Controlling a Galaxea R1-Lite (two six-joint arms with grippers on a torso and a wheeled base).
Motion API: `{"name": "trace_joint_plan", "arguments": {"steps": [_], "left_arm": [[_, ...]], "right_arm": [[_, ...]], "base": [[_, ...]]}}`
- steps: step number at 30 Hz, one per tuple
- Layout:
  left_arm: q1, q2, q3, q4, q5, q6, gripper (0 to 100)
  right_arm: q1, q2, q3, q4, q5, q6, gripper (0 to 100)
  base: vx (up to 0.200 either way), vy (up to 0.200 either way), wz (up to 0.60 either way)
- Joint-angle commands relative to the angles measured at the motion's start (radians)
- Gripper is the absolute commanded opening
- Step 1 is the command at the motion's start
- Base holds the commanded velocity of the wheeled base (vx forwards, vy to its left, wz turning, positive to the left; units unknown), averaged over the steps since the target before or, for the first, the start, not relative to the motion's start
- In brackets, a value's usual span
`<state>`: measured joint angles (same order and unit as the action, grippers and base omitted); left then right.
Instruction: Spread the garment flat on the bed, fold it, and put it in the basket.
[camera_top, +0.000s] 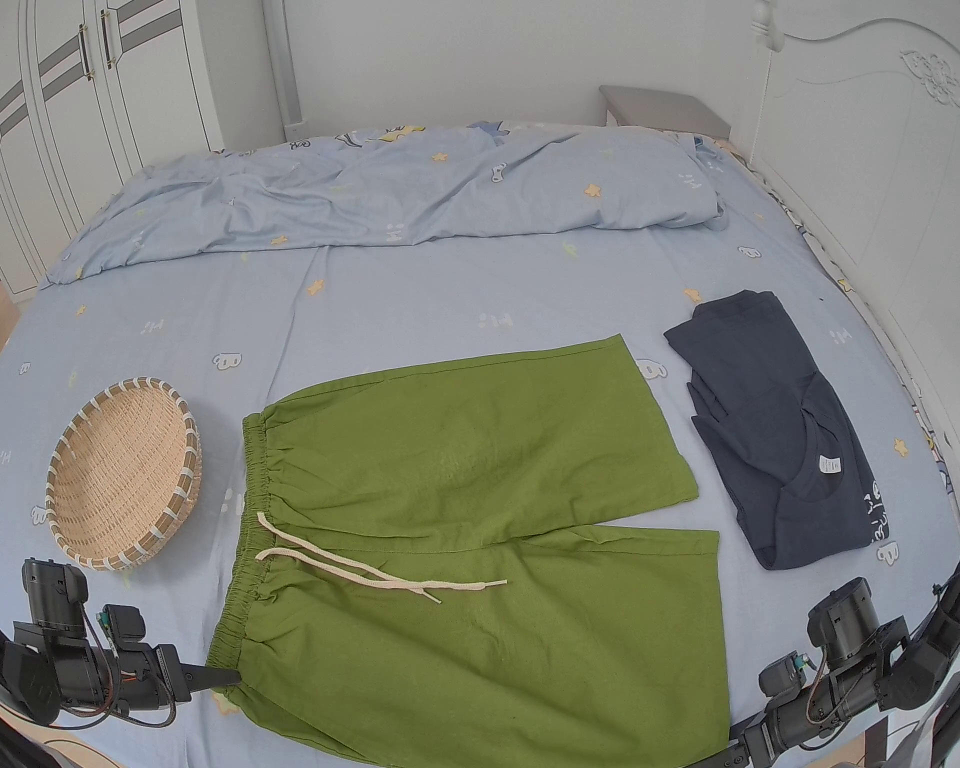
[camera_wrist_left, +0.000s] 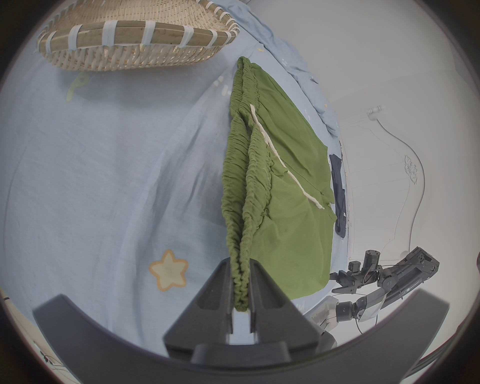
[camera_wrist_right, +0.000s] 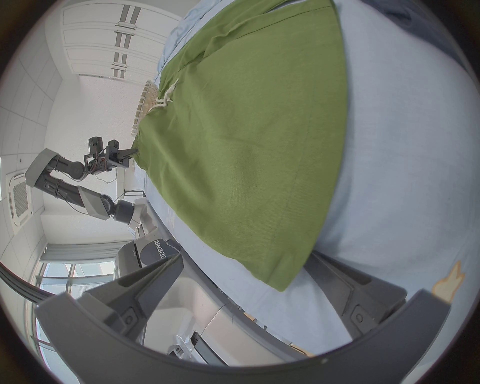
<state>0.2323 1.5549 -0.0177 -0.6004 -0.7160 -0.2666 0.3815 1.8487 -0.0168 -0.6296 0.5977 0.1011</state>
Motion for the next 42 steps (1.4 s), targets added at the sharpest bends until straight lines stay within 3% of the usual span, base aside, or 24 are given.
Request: {"name": "trace_joint_plan", "arguments": {"steps": [1,8,18,19,27,34,42], "left_arm": [[0.001,0.004,0.016,0.001,-0.002,0.0,0],[0.001,0.002,0.016,-0.001,-0.002,0.0,0],[0.001,0.005,0.013,0.001,-0.002,0.0,0],[0.001,0.007,0.015,0.001,-0.002,0.0,0],[0.001,0.011,0.013,0.001,-0.002,0.0,0],[0.001,0.01,0.015,0.008,0.0,0.001,0],[0.001,0.001,0.008,0.053,-0.007,0.041,0]], "right_arm": [[0.036,0.06,0.017,-0.044,0.007,0.008,100],[0.02,0.056,0.017,-0.062,0.074,0.039,100],[-0.018,0.041,0.017,-0.027,0.076,0.042,100],[-0.019,0.038,0.017,-0.024,0.076,0.04,0],[-0.053,0.014,0.017,0.044,0.068,0.032,0],[-0.147,-0.014,0.017,0.12,0.027,-0.006,0],[-0.141,-0.105,0.017,0.126,0.036,-0.021,0]], "base": [[0.0,0.0,0.0],[0.0,0.0,0.0],[0.0,0.0,0.0],[0.0,0.0,0.0],[0.0,0.0,0.0],[0.0,0.0,0.0],[0.0,0.0,0.0]]}}
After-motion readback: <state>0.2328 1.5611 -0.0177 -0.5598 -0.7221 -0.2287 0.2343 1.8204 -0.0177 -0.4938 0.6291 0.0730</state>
